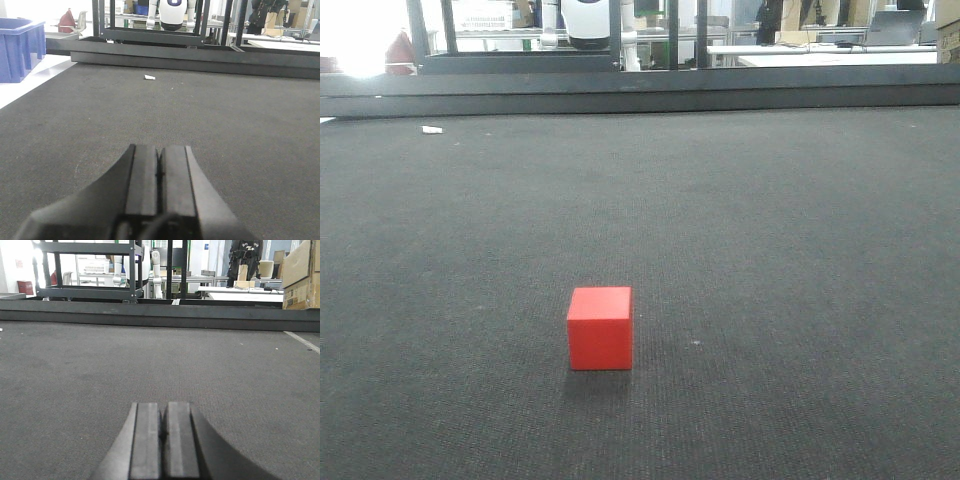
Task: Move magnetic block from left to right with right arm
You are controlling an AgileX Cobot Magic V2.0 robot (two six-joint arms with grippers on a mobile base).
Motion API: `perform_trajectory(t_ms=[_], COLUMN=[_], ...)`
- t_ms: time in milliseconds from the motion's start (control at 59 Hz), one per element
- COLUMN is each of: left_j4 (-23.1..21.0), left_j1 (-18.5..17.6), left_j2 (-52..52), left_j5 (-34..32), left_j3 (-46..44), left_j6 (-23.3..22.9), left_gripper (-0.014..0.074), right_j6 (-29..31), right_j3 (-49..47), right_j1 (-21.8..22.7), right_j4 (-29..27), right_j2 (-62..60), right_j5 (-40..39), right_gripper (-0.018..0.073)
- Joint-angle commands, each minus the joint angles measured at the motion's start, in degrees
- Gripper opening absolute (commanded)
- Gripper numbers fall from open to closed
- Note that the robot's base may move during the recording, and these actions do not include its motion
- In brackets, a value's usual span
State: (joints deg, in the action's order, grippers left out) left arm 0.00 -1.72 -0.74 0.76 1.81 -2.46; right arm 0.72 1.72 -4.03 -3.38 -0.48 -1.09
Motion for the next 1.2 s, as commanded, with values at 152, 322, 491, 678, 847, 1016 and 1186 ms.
perform_trajectory(t_ms=[152, 322, 491, 678, 847, 1016, 1186], left_j4=[0.00, 0.00, 0.00, 0.00, 0.00, 0.00, 0.00], left_j1=[-0.16, -0.16, -0.16, -0.16, -0.16, -0.16, -0.16], left_j2=[-0.37, -0.37, -0.37, -0.37, -0.37, -0.37, -0.37], left_j5=[-5.05, -5.05, -5.05, -5.05, -5.05, -5.05, -5.05], left_j3=[0.54, 0.54, 0.54, 0.54, 0.54, 0.54, 0.54], left_j6=[-0.25, -0.25, -0.25, -0.25, -0.25, -0.25, -0.25], left_gripper=[-0.0116, -0.0116, -0.0116, -0.0116, -0.0116, -0.0116, -0.0116], right_j6=[0.30, 0.30, 0.30, 0.30, 0.30, 0.30, 0.30], right_j3=[-0.27, -0.27, -0.27, -0.27, -0.27, -1.21, -8.44], right_j1=[0.18, 0.18, 0.18, 0.18, 0.18, 0.18, 0.18], right_j4=[-0.10, -0.10, -0.10, -0.10, -0.84, -4.78, -3.79], right_j2=[-1.18, -1.18, -1.18, -1.18, -1.18, -1.18, -0.55], right_j5=[-5.18, -5.18, -5.18, -5.18, -5.40, -8.52, 1.64], right_gripper=[0.0056, 0.0056, 0.0056, 0.0056, 0.0056, 0.0056, 0.0056])
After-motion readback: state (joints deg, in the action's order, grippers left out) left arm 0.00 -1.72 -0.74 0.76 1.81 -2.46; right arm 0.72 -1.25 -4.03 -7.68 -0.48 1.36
